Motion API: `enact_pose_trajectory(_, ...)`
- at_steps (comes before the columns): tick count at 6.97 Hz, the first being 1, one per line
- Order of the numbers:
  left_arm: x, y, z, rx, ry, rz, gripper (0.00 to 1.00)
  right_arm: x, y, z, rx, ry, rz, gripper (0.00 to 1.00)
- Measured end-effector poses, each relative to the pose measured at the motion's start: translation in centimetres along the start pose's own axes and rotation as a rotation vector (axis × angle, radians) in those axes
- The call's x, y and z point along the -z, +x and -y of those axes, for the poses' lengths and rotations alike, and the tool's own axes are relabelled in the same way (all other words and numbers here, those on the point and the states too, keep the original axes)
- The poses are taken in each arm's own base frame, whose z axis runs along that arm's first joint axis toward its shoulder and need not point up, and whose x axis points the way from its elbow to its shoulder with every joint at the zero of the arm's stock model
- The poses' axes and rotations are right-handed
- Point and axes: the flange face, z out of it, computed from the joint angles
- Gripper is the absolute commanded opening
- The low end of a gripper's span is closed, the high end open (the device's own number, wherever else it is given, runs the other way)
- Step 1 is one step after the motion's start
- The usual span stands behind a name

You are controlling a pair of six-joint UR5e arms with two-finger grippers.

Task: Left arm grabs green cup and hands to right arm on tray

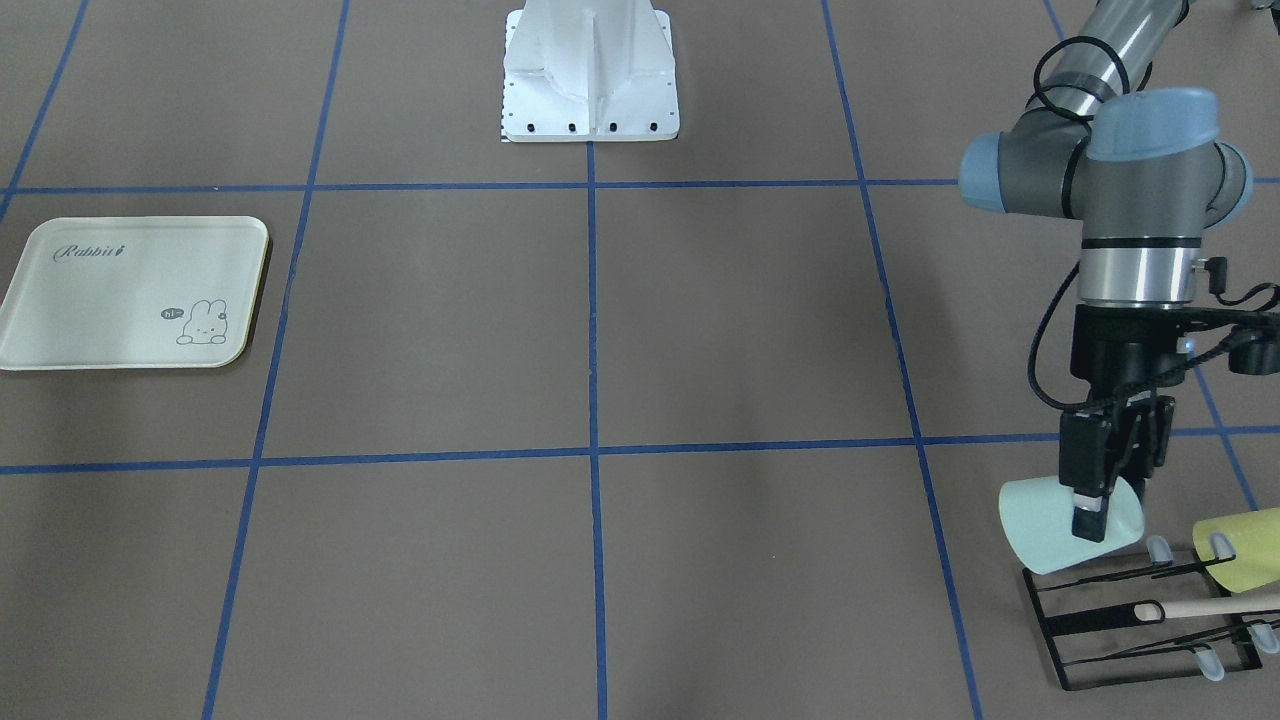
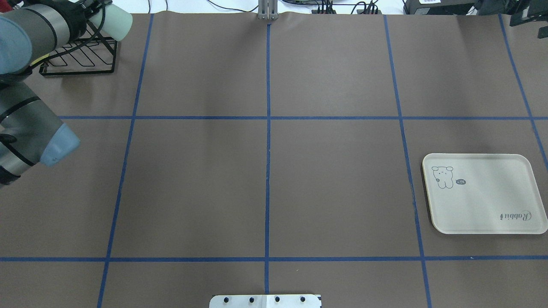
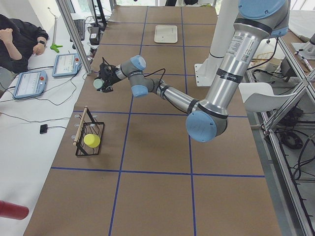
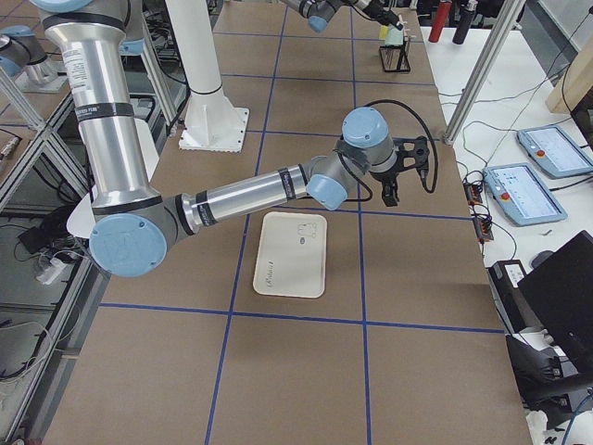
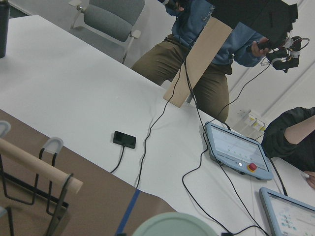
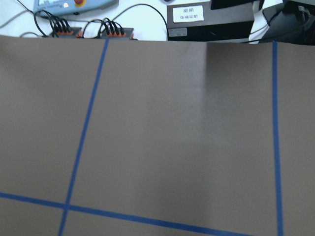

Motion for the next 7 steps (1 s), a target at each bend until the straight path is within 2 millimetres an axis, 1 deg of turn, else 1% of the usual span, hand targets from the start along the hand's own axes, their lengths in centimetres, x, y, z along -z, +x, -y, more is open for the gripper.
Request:
enact_pose_trajectory(1, 1.0, 1.3, -2.1, 0.076, -0.032, -0.031, 0.41, -1.6, -2.7, -1.2, -0.059, 0.007, 0.068, 1.00)
enact_pose_trajectory(3, 3.4, 3.9, -5.7, 0.259, -0.098, -0.084, 0.41, -4.2, -10.2, -2.8, -0.143, -0.032, 0.193, 1.00)
enact_pose_trajectory(4, 4.6, 4.9, -7.3, 0.359, -0.135, -0.103, 0.41, -4.8, -13.2, -3.8, -0.130, -0.046, 0.252, 1.00)
enact_pose_trajectory(5, 5.9, 6.1, -8.5, 0.464, -0.173, -0.123, 0.41, -5.7, -15.3, -5.4, -0.125, -0.038, 0.319, 1.00)
enact_pose_trajectory(6, 7.6, 7.4, -9.4, 0.573, -0.213, -0.146, 0.41, -7.3, -17.4, -7.9, -0.164, -0.017, 0.408, 1.00)
enact_pose_trajectory(7, 9.1, 8.6, -10.5, 0.667, -0.256, -0.163, 0.41, -9.3, -19.7, -11.4, -0.216, -0.004, 0.518, 1.00)
